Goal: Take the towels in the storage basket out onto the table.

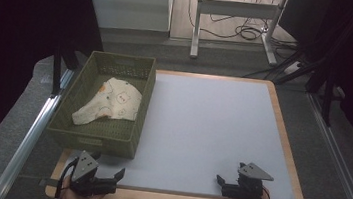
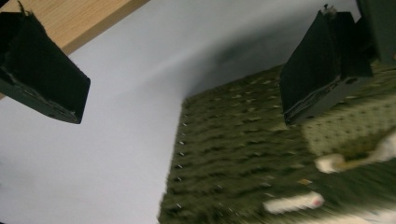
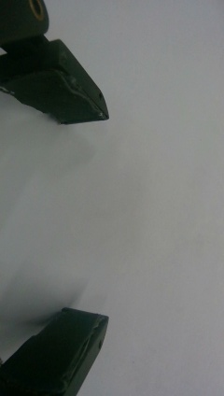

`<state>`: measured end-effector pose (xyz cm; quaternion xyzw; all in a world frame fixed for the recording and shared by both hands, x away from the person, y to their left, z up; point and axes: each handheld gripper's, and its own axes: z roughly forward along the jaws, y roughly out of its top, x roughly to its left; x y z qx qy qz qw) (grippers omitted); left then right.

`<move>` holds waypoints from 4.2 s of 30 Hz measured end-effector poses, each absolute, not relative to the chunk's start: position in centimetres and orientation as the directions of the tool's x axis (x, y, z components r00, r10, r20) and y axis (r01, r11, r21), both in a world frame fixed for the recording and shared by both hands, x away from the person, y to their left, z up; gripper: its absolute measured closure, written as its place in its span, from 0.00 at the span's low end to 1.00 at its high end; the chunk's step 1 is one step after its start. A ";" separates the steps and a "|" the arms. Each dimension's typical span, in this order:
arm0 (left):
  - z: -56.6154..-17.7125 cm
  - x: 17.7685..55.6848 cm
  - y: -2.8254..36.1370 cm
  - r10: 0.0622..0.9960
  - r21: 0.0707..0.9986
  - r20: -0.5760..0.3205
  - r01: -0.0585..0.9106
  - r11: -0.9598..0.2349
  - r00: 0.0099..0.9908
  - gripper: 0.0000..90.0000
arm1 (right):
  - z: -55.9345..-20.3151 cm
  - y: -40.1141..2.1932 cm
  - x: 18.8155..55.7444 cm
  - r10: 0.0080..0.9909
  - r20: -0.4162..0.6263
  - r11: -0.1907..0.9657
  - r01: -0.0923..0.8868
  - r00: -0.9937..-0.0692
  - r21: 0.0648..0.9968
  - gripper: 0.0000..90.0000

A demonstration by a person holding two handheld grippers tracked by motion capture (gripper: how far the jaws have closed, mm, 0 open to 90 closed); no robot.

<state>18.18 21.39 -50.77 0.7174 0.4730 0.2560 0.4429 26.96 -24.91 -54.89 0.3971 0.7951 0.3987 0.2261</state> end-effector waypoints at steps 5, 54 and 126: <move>-49.3 17.6 22.7 0.917 0.893 -0.052 0.430 -0.135 0.396 0.04 | -54.9 -24.9 27.0 0.812 -0.043 0.367 0.451 -0.582 0.814 0.04; -42.7 32.2 29.6 0.944 0.841 0.023 0.505 -0.197 0.329 0.05 | -54.9 -24.9 27.0 0.810 -0.040 0.365 0.450 -0.585 0.815 0.04; -48.8 49.9 29.0 0.949 0.370 -0.071 0.892 -0.260 0.306 0.96 | -54.9 -25.1 27.0 0.802 -0.038 0.369 0.444 -0.597 0.816 0.04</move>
